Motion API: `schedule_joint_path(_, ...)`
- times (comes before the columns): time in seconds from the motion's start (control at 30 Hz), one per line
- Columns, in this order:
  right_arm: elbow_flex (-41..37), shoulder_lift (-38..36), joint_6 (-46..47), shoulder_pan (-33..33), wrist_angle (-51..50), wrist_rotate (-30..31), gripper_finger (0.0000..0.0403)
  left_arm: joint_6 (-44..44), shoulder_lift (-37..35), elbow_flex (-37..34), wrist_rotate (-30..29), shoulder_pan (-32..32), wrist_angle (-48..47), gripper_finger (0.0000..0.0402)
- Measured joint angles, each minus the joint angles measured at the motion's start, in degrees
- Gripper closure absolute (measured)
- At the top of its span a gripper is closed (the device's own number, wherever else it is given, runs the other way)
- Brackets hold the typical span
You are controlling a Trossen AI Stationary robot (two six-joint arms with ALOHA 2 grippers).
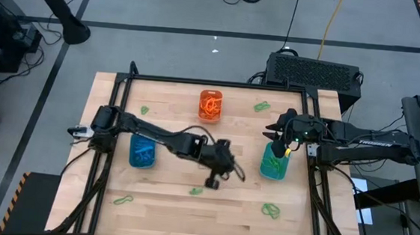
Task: Sort rubber bands into baskets
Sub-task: Put the green rubber band into the green bin
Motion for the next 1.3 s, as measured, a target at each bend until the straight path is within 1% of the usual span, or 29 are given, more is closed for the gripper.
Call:
schedule_joint_path(0.13,0.00,0.00,0.00,0.00,-0.96,0.00,0.0275,1.48,2.27,0.02,0.29,3.02,14.42,0.0400)
schedule_joint_path(0.3,0.02,0.02,-1.01,-0.02,-2.50,0.28,0.0275,0.70,6.87,0.02,0.31,6.53,33.15,0.0400)
schedule_joint_path(0.4,0.02,0.00,-2.30,-0.02,-2.46,0.90,0.0275,-0.14,10.23,0.02,1.22,7.71,41.43,0.0401)
schedule_joint_path(0.47,0.02,0.00,-3.07,-0.02,-2.44,2.70,0.0275,-0.77,12.88,0.39,2.17,8.23,44.53,0.0401)
schedule_joint_path(0.53,0.02,0.00,-3.24,-0.09,-2.42,4.90,0.0275,-2.97,15.98,2.62,2.60,8.64,45.12,0.0401)
schedule_joint_path(0.63,0.02,0.00,-4.04,-0.23,-2.14,7.26,0.0275,-3.64,20.88,8.13,5.51,9.33,45.51,0.0401)
schedule_joint_path(0.73,0.02,0.00,-4.49,-0.22,-2.13,7.58,0.0275,-3.66,25.84,14.75,7.45,9.84,45.43,0.0401)
schedule_joint_path(0.87,0.02,0.00,-4.50,-0.22,-2.15,7.54,0.0275,-3.75,30.47,23.00,7.97,10.78,40.63,0.0401)
schedule_joint_path(0.97,0.02,0.00,-4.52,-0.22,-2.16,7.54,0.0275,-5.17,32.89,27.48,8.04,11.75,38.24,0.0401)
schedule_joint_path(1.1,0.02,0.02,-6.02,-0.22,-2.39,7.71,0.0275,-7.14,35.17,30.42,7.97,12.44,37.09,0.0401)
schedule_joint_path(1.3,0.02,0.02,-6.36,-0.22,-2.39,7.72,0.0275,-7.55,35.64,30.57,8.05,12.45,36.41,0.0397)
